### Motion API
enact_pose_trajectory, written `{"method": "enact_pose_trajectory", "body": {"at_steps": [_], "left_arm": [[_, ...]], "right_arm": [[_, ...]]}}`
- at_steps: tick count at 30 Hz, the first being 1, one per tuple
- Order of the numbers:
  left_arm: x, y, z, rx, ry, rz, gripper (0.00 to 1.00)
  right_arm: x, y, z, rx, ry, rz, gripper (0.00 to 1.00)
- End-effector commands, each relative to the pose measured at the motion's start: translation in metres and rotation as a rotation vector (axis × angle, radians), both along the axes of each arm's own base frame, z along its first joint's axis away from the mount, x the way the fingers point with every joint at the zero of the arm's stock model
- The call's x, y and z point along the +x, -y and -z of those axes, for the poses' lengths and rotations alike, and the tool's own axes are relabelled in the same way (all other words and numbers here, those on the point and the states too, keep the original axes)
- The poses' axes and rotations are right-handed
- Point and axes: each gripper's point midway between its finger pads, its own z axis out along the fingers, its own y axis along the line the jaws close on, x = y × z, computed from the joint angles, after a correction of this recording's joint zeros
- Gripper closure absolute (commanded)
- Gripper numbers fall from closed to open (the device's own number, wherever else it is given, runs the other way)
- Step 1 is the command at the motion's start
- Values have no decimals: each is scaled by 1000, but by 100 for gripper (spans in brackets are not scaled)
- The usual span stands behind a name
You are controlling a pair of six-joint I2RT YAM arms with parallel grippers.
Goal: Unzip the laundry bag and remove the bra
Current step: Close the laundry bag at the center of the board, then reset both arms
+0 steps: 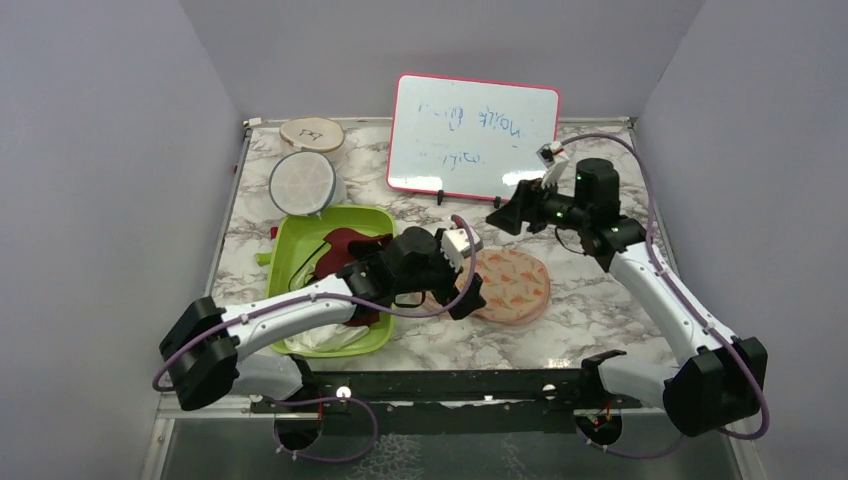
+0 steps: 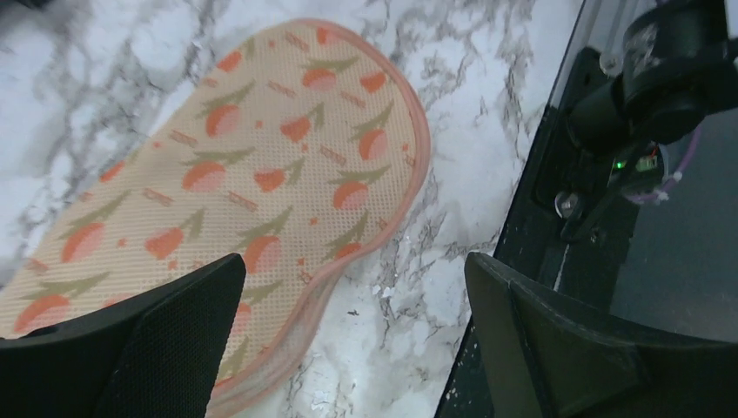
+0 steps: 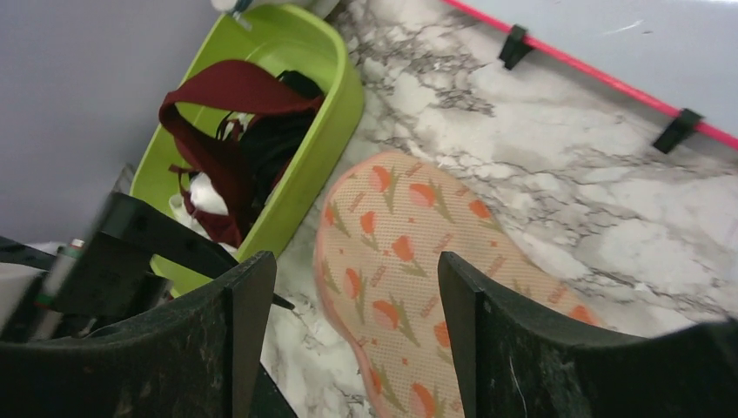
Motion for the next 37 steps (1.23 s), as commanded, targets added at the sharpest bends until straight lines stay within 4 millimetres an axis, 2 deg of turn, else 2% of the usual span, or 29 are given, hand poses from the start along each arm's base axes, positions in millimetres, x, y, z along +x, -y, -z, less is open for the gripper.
{"method": "enact_pose_trajectory", "body": {"at_steps": [1,5,8,10,12,14,17,20,23,25,27,32,37], "left_arm": [[24,-10,-63,-149,148,-152,6],[51,-38,-100,-218,265,-349,1],[74,-68,-135,-251,355,-508,1],[92,-98,-171,-266,430,-641,1],[106,-134,-206,-266,540,-784,1],[113,-176,-242,-286,631,-942,1],[100,-223,-288,-374,728,-1087,1],[75,-248,-325,-507,820,-1079,1],[56,-261,-342,-558,889,-1044,1],[50,-273,-346,-566,908,-1064,1],[48,-283,-344,-568,896,-1110,1],[43,-289,-346,-591,895,-1113,1],[40,-290,-343,-615,874,-1111,1]], "right_arm": [[-4,-28,15,-65,-38,-41,32],[-9,-41,26,-106,-33,-74,32],[-4,-31,17,-147,7,-24,32],[-1,-19,4,-188,44,28,30],[-4,-6,-18,-226,123,61,28],[-10,9,-49,-250,240,101,25],[-33,31,-110,-224,465,167,22],[-60,57,-165,-165,654,269,17],[-81,79,-202,-113,751,369,15],[-88,87,-217,-90,776,403,14],[-89,91,-224,-75,768,430,13],[-83,97,-221,-62,733,487,11],[-74,98,-202,-80,682,507,6]]}}
